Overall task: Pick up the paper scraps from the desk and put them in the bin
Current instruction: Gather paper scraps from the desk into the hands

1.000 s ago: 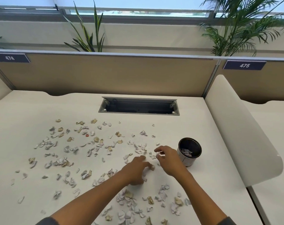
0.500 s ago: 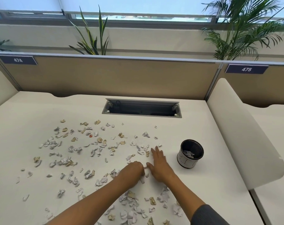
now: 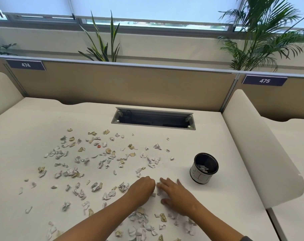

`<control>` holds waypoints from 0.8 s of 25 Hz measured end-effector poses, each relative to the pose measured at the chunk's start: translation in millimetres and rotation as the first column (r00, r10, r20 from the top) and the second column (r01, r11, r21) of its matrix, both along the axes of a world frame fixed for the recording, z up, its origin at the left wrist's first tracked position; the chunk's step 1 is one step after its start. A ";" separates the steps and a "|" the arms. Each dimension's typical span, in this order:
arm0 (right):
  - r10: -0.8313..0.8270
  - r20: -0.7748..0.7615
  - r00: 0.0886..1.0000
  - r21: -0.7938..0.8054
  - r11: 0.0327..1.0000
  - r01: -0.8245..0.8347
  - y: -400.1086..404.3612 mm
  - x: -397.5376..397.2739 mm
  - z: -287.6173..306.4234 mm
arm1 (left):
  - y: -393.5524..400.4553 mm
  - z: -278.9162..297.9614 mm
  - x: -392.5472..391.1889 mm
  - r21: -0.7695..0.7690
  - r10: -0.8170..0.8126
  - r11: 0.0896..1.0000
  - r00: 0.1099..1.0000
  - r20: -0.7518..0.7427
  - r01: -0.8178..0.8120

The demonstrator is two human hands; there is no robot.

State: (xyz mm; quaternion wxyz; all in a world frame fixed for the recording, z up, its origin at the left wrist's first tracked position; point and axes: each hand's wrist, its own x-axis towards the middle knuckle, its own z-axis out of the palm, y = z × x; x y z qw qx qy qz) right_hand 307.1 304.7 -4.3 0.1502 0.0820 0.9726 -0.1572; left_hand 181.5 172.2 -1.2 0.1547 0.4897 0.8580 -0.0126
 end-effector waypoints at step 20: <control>-0.437 -0.222 0.872 -0.188 0.897 0.401 -15.9 23.6 5.8 | -1.0 9.5 -9.1 0.007 0.199 0.977 0.916 0.348 -0.215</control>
